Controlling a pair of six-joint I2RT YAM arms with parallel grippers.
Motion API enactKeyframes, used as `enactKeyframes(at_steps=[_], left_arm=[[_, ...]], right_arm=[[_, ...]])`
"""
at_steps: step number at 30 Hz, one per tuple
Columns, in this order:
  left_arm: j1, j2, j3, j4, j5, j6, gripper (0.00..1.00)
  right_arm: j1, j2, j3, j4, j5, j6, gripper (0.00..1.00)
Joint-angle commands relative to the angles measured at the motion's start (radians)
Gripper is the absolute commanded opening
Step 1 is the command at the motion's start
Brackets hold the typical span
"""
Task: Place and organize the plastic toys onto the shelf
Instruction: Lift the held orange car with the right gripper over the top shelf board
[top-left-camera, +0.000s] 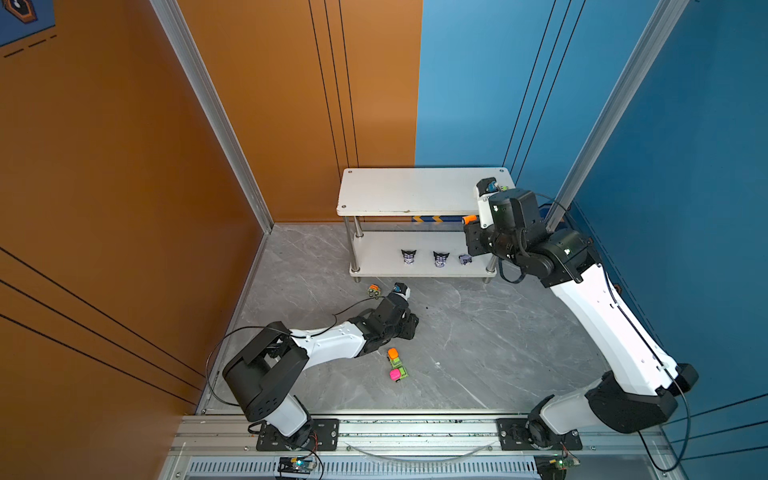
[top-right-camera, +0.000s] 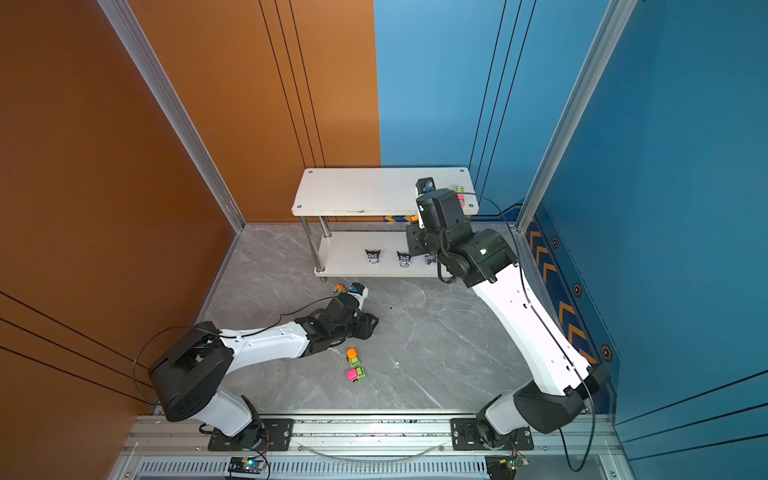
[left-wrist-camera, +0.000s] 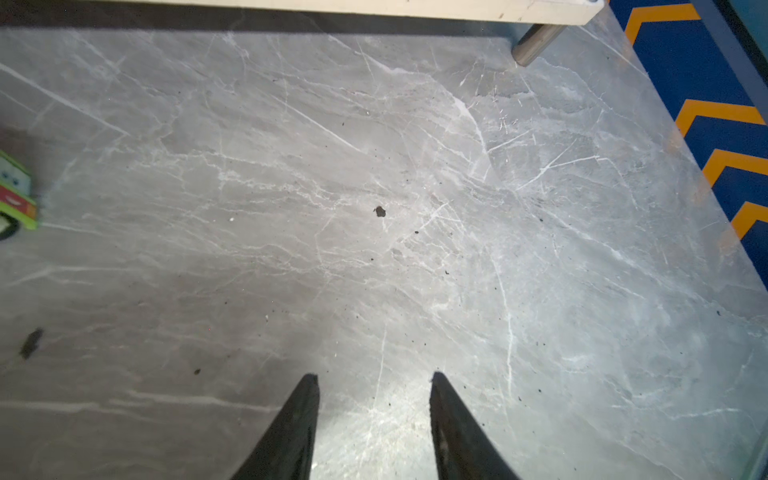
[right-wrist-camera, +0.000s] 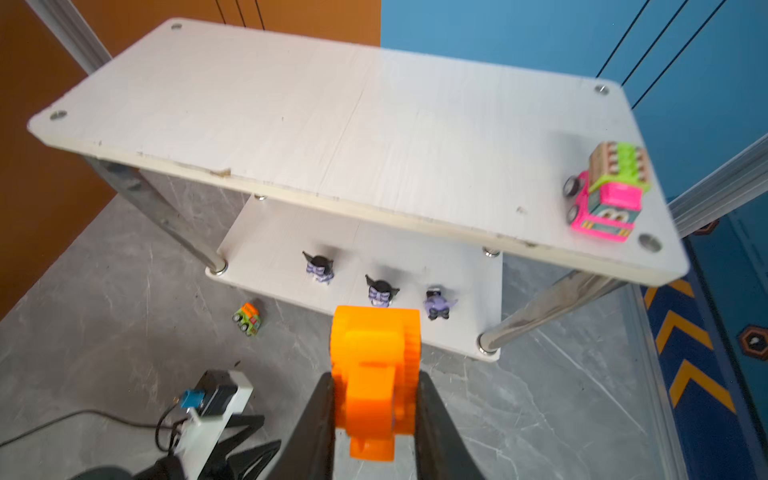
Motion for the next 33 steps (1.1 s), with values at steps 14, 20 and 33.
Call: enactKeyframes(at_steps=[14, 20, 33], left_arm=[[-0.004, -0.042, -0.022, -0.040, -0.046, -0.012, 0.46], [-0.004, -0.023, -0.006, -0.045, -0.043, -0.016, 0.46], [0.000, -0.022, -0.001, -0.058, -0.051, -0.020, 0.46]], right_arm=[[-0.162, 0.317, 0.380, -0.091, -0.156, -0.034, 0.11], [-0.182, 0.352, 0.372, -0.091, -0.165, -0.031, 0.11], [-0.217, 0.398, 0.370, -0.089, -0.191, -0.018, 0.11]])
